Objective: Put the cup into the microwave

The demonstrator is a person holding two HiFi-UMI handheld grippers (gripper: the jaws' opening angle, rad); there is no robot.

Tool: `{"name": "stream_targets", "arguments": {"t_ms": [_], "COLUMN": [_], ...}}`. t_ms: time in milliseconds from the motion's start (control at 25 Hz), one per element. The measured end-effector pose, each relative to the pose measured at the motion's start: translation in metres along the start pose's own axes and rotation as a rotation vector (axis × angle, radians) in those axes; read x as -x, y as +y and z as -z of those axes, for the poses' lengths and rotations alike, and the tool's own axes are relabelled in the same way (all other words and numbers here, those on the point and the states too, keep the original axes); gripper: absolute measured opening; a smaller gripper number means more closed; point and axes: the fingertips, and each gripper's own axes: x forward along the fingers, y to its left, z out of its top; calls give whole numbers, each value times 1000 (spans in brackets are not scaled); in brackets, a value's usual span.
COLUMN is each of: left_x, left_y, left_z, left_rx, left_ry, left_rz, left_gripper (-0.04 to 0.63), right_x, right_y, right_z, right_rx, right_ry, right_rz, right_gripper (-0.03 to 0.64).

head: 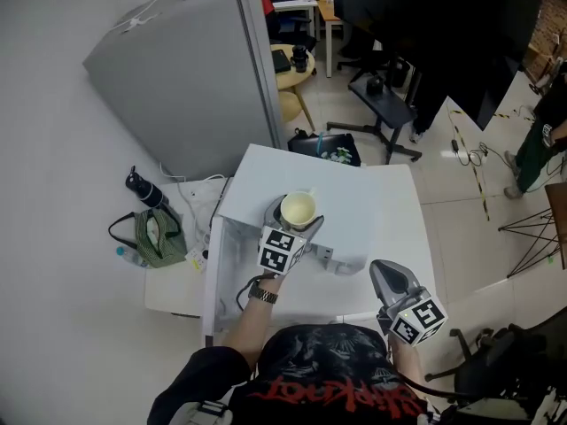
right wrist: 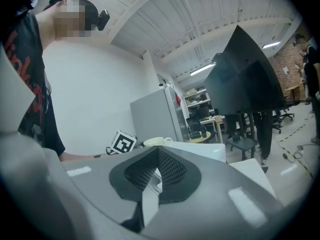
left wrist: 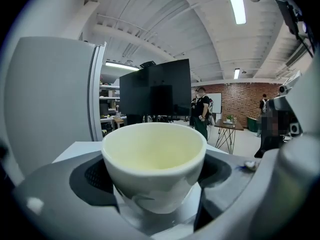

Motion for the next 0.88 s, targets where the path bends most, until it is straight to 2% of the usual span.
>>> {"name": "stream_targets", "arguments": {"t_ms": [200, 400, 560, 760, 880], "left_x": [30, 62, 84, 109, 123], "left_y": [-12, -9, -3, -1, -8], "left_z": [-18, -41, -50, -38, -27], "left_rx": [30, 12, 45, 85, 67], "left_ry": [-66, -152, -213, -207, -193], "left_rz": [38, 12, -4, -12, -21], "left_gripper": [457, 456, 456, 456, 456], "right_x": [-7, -14, -16, -20, -24], "right_y": [11, 21, 26, 31, 35], "right_z": [3, 4, 7, 17, 20], "right_rx": [1, 5, -1, -24, -29], "right_ry": [2, 8, 9, 25, 36], "right_rz": [-46, -100, -122, -151, -171], "right_gripper": [0, 0, 0, 0, 0]}}
